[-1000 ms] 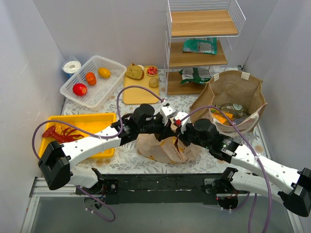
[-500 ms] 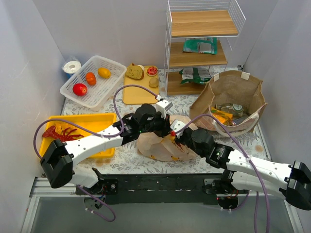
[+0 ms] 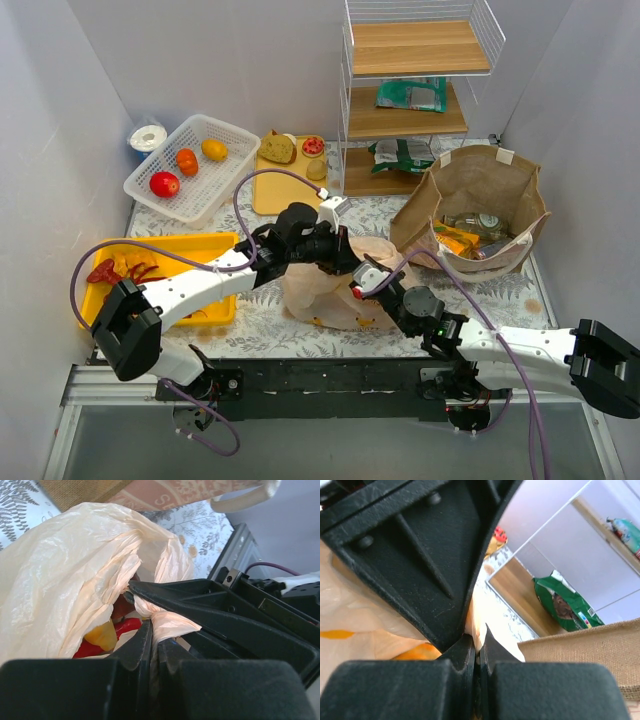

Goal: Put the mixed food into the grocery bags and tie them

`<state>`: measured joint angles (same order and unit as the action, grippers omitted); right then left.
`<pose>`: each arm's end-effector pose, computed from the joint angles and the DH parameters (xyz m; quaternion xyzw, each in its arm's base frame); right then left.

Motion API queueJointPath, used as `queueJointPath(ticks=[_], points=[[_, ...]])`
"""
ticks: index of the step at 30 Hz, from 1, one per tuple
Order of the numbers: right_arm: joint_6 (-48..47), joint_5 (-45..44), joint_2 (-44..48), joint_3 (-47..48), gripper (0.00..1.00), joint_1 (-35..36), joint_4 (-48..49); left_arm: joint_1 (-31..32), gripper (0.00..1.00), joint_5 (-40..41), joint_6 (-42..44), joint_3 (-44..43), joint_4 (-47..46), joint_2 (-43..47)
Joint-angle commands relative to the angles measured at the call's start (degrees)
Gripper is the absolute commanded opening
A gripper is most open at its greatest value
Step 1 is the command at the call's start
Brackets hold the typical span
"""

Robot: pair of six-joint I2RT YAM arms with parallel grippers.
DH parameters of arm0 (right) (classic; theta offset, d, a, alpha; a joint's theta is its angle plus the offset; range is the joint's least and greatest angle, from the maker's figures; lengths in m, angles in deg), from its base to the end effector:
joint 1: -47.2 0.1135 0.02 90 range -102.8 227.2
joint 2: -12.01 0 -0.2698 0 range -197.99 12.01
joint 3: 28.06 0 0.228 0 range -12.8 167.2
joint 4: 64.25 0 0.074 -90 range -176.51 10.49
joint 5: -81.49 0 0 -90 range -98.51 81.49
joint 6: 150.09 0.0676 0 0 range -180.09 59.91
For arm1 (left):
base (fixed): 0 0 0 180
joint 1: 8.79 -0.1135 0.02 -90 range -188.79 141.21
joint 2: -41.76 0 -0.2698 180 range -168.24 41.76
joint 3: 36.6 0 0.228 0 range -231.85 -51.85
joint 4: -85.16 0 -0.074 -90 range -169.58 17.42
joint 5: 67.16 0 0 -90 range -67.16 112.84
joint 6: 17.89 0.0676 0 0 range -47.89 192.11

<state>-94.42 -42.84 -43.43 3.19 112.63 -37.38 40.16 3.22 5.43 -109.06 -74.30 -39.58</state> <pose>0.1198 0.1702 0.2483 -0.3668 0.5883 -0.0110 0.7205 0.1960 -0.2597 0.2774 -0.0462 0.8539 -0.4990 0.1402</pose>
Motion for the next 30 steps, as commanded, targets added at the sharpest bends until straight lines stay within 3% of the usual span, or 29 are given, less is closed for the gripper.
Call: queueJointPath(ticks=[1, 4, 5, 6, 7, 9, 10, 13, 17, 20, 22, 23, 24, 26, 30], points=[[2.1, -4.5, 2.4, 1.6, 0.01, -0.5, 7.7, -5.4, 0.00, -2.2, 0.3, -1.3, 4.1, 0.0], [7.4, -0.8, 2.7, 7.7, 0.01, -0.5, -6.0, -5.9, 0.00, 2.0, 4.3, -3.8, 7.2, -0.7], [8.9, 0.7, 3.0, 11.2, 0.07, -0.5, -10.5, -5.9, 0.00, 3.5, 5.5, -4.6, 8.0, -0.8], [10.8, 1.9, 3.1, 12.8, 0.13, -0.4, -14.4, -5.9, 0.00, 6.8, 8.3, -6.1, 8.9, -1.2], [14.1, 4.2, 3.8, 14.4, 0.28, -0.6, -21.8, -5.9, 0.00, 8.8, 9.4, -6.5, 10.4, -1.2], [17.2, 7.7, 5.0, 17.3, 0.43, -0.5, -27.6, -5.9, 0.00, 12.3, 13.2, -7.7, 11.2, -1.2], [20.1, 10.9, 6.5, 17.9, 0.54, -0.5, -30.5, -5.9, 0.00, 14.5, 14.5, -8.0, 11.7, -1.1], [25.0, 17.9, 9.6, 20.8, 0.71, -0.5, -40.4, -5.9, 0.00, 14.7, 18.9, -8.0, 12.0, -0.6], [29.5, 20.3, 12.4, 25.5, 0.72, -0.8, -49.6, -5.8, 0.00, 13.0, 22.9, -5.4, 10.3, 1.9], [32.0, 20.0, 9.4, 32.5, 0.63, -4.8, -56.3, -5.7, 0.00, 10.0, 25.2, -1.9, 6.9, 5.6], [32.4, 27.4, 5.8, 37.3, 0.56, -9.3, -58.0, -5.4, 0.00, 10.3, 26.7, 0.5, 4.8, 8.5], [32.7, 30.8, 4.8, 38.2, 0.54, -15.0, -58.2, -5.1, 0.00, 10.6, 27.3, 1.2, 4.0, 9.3], [32.3, 38.8, 2.6, 39.4, 0.50, -18.1, -57.8, -4.9, 0.00, 10.7, 27.9, 2.1, 2.8, 10.1], [30.6, 43.5, 0.2, 40.9, 0.46, -25.0, -57.6, -4.6, 0.00, 11.6, 29.3, 4.5, 1.4, 12.5], [25.0, 55.3, -8.9, 44.6, 0.36, -29.6, -55.6, -3.9, 0.00, 10.0, 31.3, 7.2, -1.8, 16.0]])
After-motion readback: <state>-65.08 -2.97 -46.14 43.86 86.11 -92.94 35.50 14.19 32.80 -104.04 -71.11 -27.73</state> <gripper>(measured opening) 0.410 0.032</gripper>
